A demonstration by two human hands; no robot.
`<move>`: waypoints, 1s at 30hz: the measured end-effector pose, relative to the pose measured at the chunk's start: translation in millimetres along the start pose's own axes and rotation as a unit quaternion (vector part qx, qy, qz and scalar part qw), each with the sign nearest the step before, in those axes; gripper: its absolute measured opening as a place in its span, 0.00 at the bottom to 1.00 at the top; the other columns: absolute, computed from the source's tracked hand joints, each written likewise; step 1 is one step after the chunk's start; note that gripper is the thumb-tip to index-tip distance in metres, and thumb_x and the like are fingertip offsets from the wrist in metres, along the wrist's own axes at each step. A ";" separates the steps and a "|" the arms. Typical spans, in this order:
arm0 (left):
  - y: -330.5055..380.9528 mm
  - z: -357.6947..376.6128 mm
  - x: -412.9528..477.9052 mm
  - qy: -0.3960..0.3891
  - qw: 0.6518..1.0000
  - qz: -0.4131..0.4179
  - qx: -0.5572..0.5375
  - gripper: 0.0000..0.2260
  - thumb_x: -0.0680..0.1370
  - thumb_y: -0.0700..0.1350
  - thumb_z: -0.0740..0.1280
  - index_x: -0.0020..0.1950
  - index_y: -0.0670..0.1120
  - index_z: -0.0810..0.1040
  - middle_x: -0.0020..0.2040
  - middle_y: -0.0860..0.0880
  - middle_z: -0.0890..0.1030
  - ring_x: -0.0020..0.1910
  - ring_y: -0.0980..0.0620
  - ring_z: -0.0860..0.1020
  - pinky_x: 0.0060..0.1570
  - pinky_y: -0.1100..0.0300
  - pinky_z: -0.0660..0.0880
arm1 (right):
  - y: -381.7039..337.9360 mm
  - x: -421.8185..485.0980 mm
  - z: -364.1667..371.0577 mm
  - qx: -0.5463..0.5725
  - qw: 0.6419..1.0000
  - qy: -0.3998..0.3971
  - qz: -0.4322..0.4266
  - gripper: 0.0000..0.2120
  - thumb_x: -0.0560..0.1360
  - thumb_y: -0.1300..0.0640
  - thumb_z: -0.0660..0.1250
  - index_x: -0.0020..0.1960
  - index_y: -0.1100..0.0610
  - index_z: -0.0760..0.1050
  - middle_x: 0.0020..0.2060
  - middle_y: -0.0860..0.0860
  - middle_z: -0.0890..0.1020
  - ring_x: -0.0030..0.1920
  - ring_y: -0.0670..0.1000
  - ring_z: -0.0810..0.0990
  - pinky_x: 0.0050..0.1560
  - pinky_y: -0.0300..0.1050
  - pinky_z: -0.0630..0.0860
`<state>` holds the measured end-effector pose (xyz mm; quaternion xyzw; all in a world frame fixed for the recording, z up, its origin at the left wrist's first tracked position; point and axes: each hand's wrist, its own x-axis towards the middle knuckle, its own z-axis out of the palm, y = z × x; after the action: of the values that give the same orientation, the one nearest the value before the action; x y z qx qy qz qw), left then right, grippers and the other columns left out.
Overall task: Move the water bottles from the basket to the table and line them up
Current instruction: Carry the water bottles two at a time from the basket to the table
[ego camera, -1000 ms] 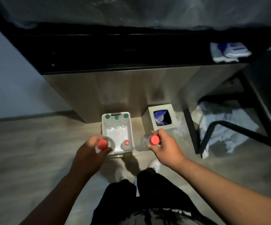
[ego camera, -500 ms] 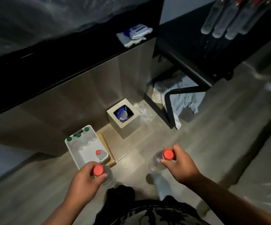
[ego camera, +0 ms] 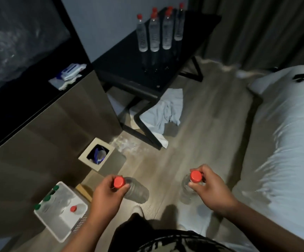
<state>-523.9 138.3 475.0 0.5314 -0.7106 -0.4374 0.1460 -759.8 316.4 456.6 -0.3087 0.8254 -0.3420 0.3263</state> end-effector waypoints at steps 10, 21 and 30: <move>79.3 84.3 87.6 -0.082 0.995 0.042 0.032 0.08 0.71 0.42 0.75 0.43 0.53 0.79 0.39 0.52 0.83 0.40 0.57 0.80 0.38 0.64 0.72 | 43.6 68.6 -75.7 0.045 0.996 0.041 0.064 0.14 0.69 0.55 0.72 0.44 0.42 0.69 0.48 0.44 0.83 0.49 0.42 0.81 0.54 0.47 0.77; 188.0 190.1 257.3 -0.182 0.980 0.071 0.036 0.12 0.67 0.38 0.77 0.38 0.55 0.81 0.40 0.67 0.81 0.41 0.66 0.79 0.38 0.75 0.71 | 42.2 194.1 -194.3 -0.013 0.992 0.101 0.078 0.17 0.67 0.58 0.77 0.44 0.42 0.72 0.45 0.23 0.77 0.45 0.31 0.78 0.43 0.26 0.71; 281.8 256.3 343.8 -0.191 0.978 0.078 -0.022 0.09 0.67 0.44 0.77 0.43 0.53 0.82 0.41 0.54 0.84 0.40 0.55 0.83 0.45 0.54 0.81 | 57.6 298.0 -265.7 0.066 0.978 0.161 0.115 0.16 0.67 0.60 0.77 0.44 0.47 0.72 0.42 0.46 0.84 0.42 0.41 0.82 0.43 0.34 0.76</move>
<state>-1008.0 -31.0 458.1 0.3775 -0.7552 -0.5332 0.0529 -1153.2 227.7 461.9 -0.1300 0.8729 -0.4009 0.2457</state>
